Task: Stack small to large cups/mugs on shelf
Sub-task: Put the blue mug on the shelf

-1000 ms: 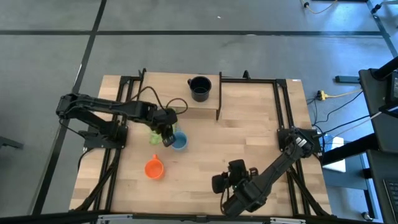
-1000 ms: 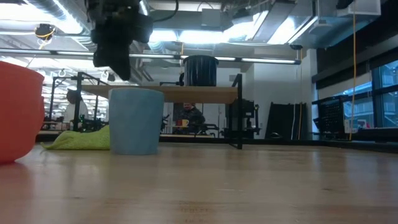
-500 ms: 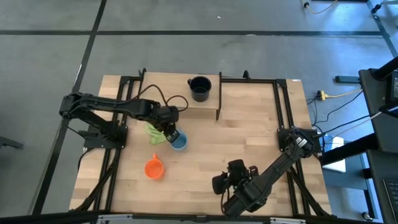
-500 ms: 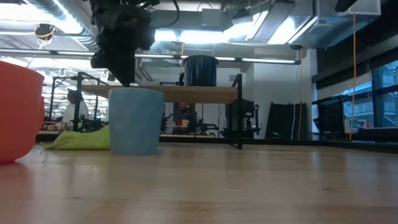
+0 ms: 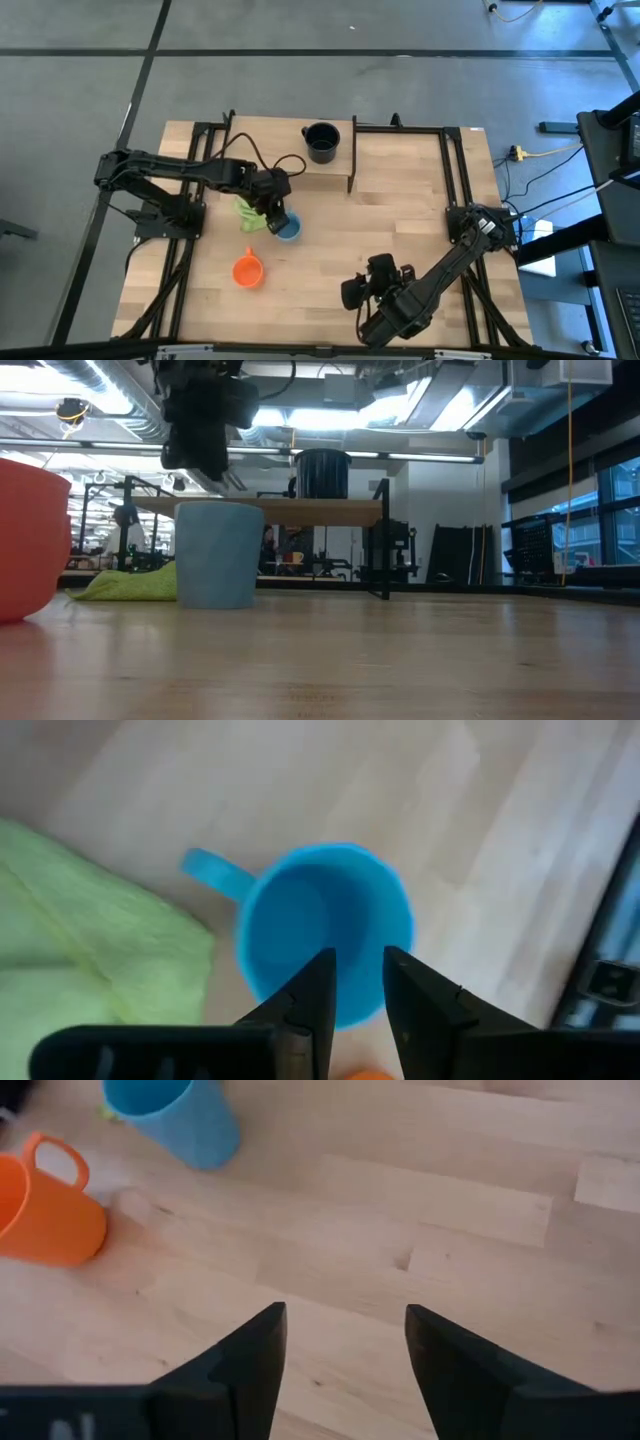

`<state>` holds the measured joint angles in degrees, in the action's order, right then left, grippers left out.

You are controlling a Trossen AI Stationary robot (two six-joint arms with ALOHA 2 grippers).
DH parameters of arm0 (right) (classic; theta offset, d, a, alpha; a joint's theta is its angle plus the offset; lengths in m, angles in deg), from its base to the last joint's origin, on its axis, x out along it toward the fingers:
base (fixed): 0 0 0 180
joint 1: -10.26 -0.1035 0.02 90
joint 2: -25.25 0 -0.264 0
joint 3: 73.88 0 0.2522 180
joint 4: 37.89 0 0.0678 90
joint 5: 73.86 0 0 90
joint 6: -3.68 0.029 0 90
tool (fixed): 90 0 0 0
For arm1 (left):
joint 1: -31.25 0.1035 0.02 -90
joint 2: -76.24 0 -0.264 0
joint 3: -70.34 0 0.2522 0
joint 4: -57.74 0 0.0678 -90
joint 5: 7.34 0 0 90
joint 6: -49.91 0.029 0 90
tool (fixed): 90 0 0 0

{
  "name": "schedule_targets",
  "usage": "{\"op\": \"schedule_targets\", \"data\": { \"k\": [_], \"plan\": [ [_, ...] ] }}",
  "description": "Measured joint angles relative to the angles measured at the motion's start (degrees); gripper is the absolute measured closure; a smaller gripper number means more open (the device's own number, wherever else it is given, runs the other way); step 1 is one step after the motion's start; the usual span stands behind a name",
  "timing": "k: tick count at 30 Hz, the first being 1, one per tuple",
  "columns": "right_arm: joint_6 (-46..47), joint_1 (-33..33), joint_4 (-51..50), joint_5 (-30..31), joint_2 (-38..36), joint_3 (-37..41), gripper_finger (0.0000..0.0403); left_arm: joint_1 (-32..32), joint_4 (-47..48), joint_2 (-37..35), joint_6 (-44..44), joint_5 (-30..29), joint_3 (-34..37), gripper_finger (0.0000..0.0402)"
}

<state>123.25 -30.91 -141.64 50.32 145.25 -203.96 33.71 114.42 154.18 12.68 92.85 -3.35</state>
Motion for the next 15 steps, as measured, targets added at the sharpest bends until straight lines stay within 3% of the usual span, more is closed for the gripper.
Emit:
{"op": "schedule_targets", "data": {
  "k": [3, 4, 9, 15],
  "plan": [
    [-0.1, 1.1, 0.0, -0.1, 0.0, 0.0, 0.0196, 0.7, 3.4, -0.1, 1.6, 8.1, -0.9, 0.0322],
    [-0.1, 1.4, 0.0, -0.1, 0.0, 0.0, 0.0196, 0.8, 6.9, -0.1, 2.1, 8.2, -1.8, 0.0323],
    [-1.3, 3.3, 0.0, -0.2, 0.0, 0.0, 0.0196, 0.4, 27.2, 0.7, 5.9, -10.6, -9.8, 0.0323],
    [-3.9, 5.3, 0.0, -0.7, 0.0, 0.0, 0.0196, -0.9, 22.4, 2.0, 4.5, -16.0, -17.3, 0.0323]
  ]
}}
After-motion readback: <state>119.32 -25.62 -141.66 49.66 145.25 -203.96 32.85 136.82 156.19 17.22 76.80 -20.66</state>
